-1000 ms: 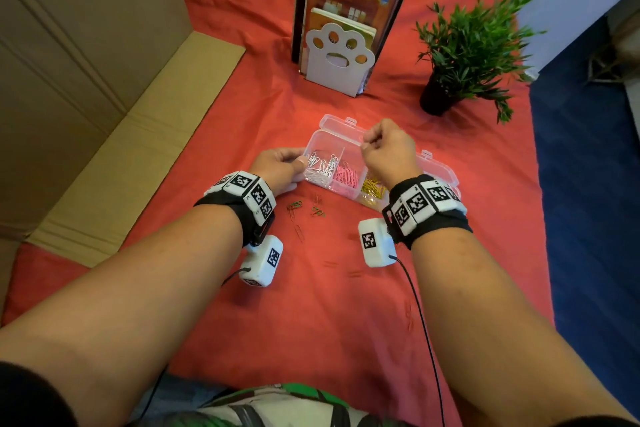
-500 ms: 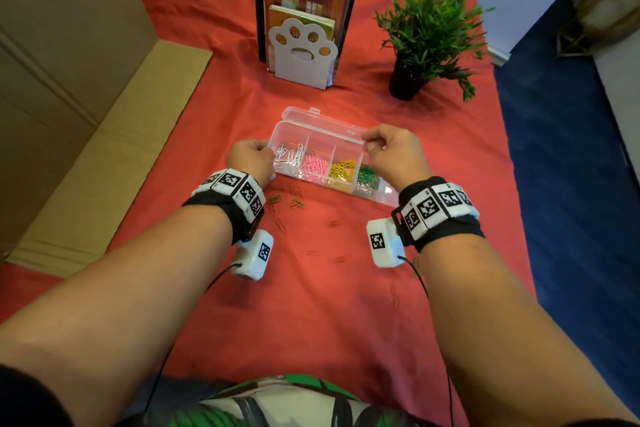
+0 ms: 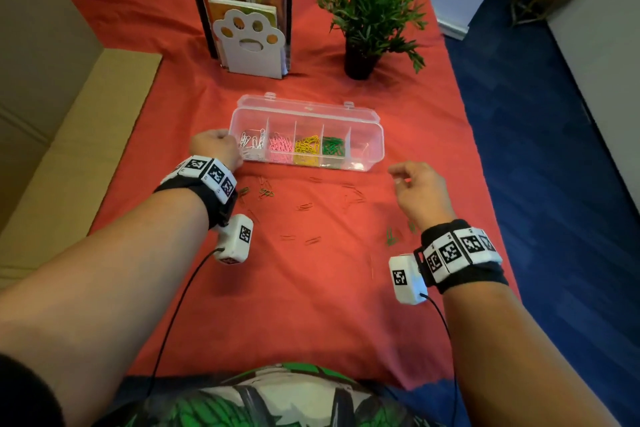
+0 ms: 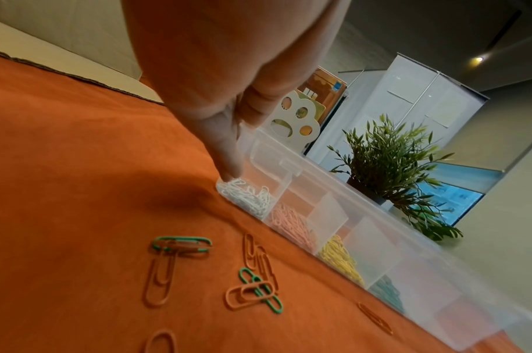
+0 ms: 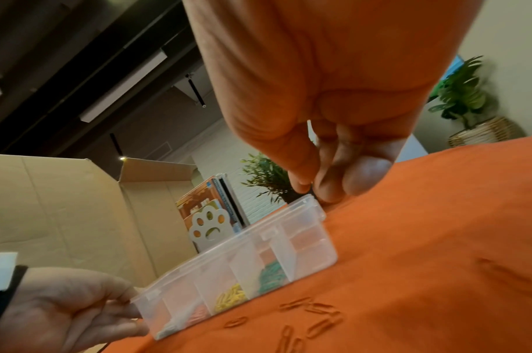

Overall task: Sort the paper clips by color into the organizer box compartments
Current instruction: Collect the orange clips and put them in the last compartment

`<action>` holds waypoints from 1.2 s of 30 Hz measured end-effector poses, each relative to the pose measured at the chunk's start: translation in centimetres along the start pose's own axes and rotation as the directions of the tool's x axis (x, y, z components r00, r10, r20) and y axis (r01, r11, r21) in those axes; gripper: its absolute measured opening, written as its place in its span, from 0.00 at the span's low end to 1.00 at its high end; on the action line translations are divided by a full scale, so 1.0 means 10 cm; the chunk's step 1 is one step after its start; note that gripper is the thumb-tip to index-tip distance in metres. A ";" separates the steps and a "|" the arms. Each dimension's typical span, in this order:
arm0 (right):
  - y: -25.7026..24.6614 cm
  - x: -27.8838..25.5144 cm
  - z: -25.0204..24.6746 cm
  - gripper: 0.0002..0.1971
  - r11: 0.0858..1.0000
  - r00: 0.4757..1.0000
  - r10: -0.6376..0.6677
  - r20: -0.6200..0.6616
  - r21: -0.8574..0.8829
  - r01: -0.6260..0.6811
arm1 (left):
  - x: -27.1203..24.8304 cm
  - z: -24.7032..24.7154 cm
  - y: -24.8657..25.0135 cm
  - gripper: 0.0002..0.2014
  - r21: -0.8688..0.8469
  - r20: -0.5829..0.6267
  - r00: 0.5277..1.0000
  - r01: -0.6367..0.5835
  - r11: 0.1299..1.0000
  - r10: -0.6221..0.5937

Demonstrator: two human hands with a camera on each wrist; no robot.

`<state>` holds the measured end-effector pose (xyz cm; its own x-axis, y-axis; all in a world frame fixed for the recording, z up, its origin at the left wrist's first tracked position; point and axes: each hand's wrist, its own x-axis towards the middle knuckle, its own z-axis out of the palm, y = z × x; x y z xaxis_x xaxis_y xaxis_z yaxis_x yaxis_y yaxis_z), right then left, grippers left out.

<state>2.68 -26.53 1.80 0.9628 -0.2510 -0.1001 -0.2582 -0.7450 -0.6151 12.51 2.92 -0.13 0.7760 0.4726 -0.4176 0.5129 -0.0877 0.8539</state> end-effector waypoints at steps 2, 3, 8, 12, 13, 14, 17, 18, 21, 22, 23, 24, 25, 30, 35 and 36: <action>0.11 -0.07 -0.04 0.14 0.999 0.999 0.037 0.027 -0.023 -0.036 | 0.01 -0.01 -0.06 0.16 -0.001 0.010 1.000 -0.009 1.000 0.009; 0.15 -0.11 -0.06 0.13 0.998 0.998 0.059 0.037 -0.019 -0.058 | 0.04 -0.01 -0.11 0.17 0.013 0.013 1.000 -0.024 1.000 0.024; 0.38 -0.33 -0.07 0.11 0.980 0.978 0.191 0.082 -0.074 -0.185 | -0.30 -0.06 -0.27 0.14 0.313 -0.016 0.970 -0.225 0.923 0.242; 0.49 -0.48 -0.09 0.08 0.949 0.960 0.272 0.066 -0.187 -0.255 | -0.62 -0.07 -0.52 0.11 0.376 0.154 0.915 -0.403 0.834 0.372; 0.50 -0.52 -0.07 0.08 0.941 0.957 0.280 0.069 -0.217 -0.260 | -0.67 -0.06 -0.59 0.10 0.397 0.199 0.899 -0.438 0.806 0.390; 0.51 -0.54 -0.03 0.09 0.935 0.956 0.285 0.074 -0.242 -0.260 | -0.73 -0.05 -0.65 0.09 0.426 0.249 0.889 -0.457 0.781 0.384; 0.48 -0.61 0.13 0.15 0.928 0.953 0.287 0.099 -0.274 -0.251 | -0.93 0.01 -0.79 0.07 0.487 0.435 0.816 -0.569 0.663 0.380; 0.45 -0.63 0.18 0.17 0.928 0.954 0.282 0.102 -0.280 -0.245 | -1.00 0.03 -0.82 0.07 0.493 0.477 0.794 -0.597 0.633 0.377; 0.35 -0.65 0.31 0.19 0.919 0.966 0.238 0.096 -0.344 -0.192 | -1.16 0.10 -0.89 0.08 0.500 0.545 0.755 -0.641 0.582 0.364; 0.32 -0.66 0.35 0.18 0.914 0.974 0.207 0.095 -0.373 -0.158 | -1.20 0.12 -0.90 0.09 0.500 0.570 0.742 -0.655 0.567 0.354; 0.30 -0.66 0.38 0.16 0.906 0.978 0.184 0.095 -0.403 -0.131 | -1.23 0.14 -0.91 0.09 0.495 0.586 0.729 -0.668 0.556 0.354; 0.29 -0.65 0.41 0.15 0.897 0.981 0.167 0.098 -0.429 -0.110 | -1.25 0.16 -0.92 0.09 0.490 0.595 0.722 -0.674 0.553 0.354; 0.28 -0.64 0.43 0.15 0.888 0.982 0.156 0.102 -0.450 -0.094 | -1.25 0.17 -0.92 0.09 0.487 0.589 0.723 -0.675 0.555 0.362; 0.24 -0.61 0.44 0.17 0.874 0.981 0.120 0.154 -0.485 -0.030 | -0.95 0.06 -0.77 0.11 0.536 0.429 0.784 -0.620 0.572 0.449; 0.29 -0.45 0.40 0.13 0.964 0.941 0.265 0.209 -0.094 -0.250 | -0.52 -0.16 -0.64 0.15 0.677 0.307 0.809 -0.556 0.482 0.501; 0.28 -0.43 0.38 0.12 0.925 0.912 0.332 0.239 0.104 -0.364 | -0.47 -0.19 -0.65 0.15 0.700 0.327 0.805 -0.558 0.446 0.495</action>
<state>-1.89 -25.22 -2.47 0.8117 -0.3289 -0.4828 -0.5815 -0.5335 -0.6142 4.82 2.91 -3.09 0.9986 0.0505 -0.0150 0.0523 -0.9166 0.3964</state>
